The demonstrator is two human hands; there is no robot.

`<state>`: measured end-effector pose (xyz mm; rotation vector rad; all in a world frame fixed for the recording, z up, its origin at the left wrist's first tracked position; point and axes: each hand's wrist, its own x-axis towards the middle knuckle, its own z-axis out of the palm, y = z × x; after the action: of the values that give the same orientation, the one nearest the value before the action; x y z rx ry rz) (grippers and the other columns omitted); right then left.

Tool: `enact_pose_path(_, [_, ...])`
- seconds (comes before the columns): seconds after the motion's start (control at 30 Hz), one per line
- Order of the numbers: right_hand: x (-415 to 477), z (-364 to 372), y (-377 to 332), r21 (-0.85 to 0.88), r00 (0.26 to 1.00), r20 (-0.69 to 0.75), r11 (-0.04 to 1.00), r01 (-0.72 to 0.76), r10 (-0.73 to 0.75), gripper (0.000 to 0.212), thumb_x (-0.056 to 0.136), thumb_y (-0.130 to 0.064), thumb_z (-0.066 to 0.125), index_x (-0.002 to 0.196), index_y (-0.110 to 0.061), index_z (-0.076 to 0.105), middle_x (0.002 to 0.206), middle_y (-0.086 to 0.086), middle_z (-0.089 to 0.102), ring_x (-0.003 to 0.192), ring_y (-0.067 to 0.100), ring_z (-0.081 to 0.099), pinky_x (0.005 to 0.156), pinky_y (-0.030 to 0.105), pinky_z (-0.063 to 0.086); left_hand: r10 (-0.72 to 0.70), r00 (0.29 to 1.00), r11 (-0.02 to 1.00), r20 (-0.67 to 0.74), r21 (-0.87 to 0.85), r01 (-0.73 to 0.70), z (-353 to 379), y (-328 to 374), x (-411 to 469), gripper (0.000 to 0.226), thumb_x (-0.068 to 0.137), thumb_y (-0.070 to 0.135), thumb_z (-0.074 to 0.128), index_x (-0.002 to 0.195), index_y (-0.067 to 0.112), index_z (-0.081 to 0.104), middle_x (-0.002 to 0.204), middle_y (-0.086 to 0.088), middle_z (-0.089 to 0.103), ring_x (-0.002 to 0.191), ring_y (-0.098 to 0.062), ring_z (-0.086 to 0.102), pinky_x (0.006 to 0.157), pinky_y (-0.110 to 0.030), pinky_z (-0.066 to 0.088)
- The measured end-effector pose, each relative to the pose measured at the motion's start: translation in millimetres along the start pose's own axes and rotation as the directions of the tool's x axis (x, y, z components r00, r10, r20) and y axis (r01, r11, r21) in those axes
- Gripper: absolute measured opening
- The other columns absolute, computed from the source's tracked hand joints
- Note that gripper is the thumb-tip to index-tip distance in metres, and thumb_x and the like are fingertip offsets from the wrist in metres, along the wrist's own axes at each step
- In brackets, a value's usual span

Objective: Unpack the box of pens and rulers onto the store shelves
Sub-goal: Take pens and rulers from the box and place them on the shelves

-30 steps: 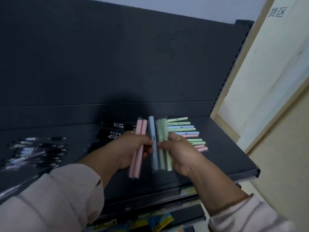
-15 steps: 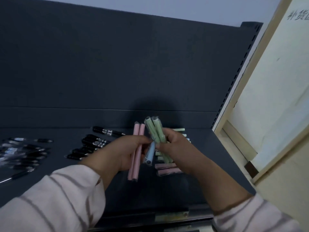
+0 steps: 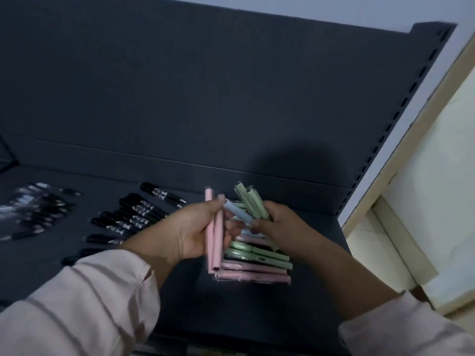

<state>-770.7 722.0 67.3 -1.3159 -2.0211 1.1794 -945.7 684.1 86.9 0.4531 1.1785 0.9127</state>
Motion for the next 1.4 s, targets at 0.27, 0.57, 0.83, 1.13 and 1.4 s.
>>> enact_pose_path(0.27, [20.5,-15.0,27.7,-0.385,0.993,-0.104,0.923,0.012,-0.056,0.009,0.092,-0.017,0.057,0.1,-0.021,0.057,0.085,-0.003,0.06,0.08,0.017,0.057,0.067,0.028,0.042,0.025,0.992,0.997,-0.12,-0.073,-0.034,-14.5,1.2,5.5,0.013,0.088,0.009,0.048,0.09,0.0,0.057,0.084,-0.015,0.061,0.068,-0.023,0.061,0.067,-0.037,0.051])
enact_pose_path(0.57, [25.2,20.4,56.5,-0.748,0.992,0.116,0.661,0.052,0.052,0.067,0.097,-0.051,0.036,0.152,-0.029,0.006,0.16,-0.005,0.009,0.145,0.021,0.009,0.115,0.043,0.01,0.071,0.995,0.997,-0.077,-0.03,-0.073,-17.2,-1.3,6.4,0.024,0.093,0.001,0.044,0.104,0.011,0.063,0.101,-0.011,0.072,0.087,-0.027,0.067,0.079,-0.044,0.052])
enact_pose_path(0.83, [23.5,4.9,18.0,-0.151,0.98,-0.179,0.987,0.062,-0.089,0.036,0.095,-0.028,0.054,0.13,-0.02,0.054,0.117,-0.006,0.058,0.104,0.008,0.055,0.097,0.028,0.041,0.097,0.995,0.992,0.007,0.075,-0.098,-5.4,-2.8,9.4,0.019,0.093,0.005,0.05,0.101,0.012,0.065,0.09,-0.01,0.071,0.077,-0.023,0.068,0.082,-0.042,0.051])
enact_pose_path(1.13, [19.8,-6.0,-12.3,0.377,0.998,-0.04,0.924,0.059,-0.047,0.023,0.089,-0.005,0.063,0.107,-0.019,0.064,0.08,-0.002,0.063,0.062,0.003,0.058,0.061,0.015,0.047,0.058,0.992,0.927,0.116,0.362,-0.097,21.3,-6.4,8.9,0.024,0.092,0.013,0.057,0.114,0.005,0.061,0.1,-0.018,0.069,0.084,-0.024,0.066,0.085,-0.04,0.052])
enact_pose_path(1.4, [20.6,-34.9,12.9,0.629,0.936,-0.238,0.775,-0.055,0.26,0.008,0.09,-0.007,0.062,0.082,-0.008,0.06,0.066,0.006,0.056,0.056,0.012,0.052,0.058,0.023,0.048,0.167,0.975,0.954,-0.147,0.273,-0.122,14.4,-1.6,17.8,0.033,0.096,0.036,0.048,0.104,0.011,0.066,0.081,-0.004,0.058,0.076,-0.016,0.05,0.07,-0.029,0.039])
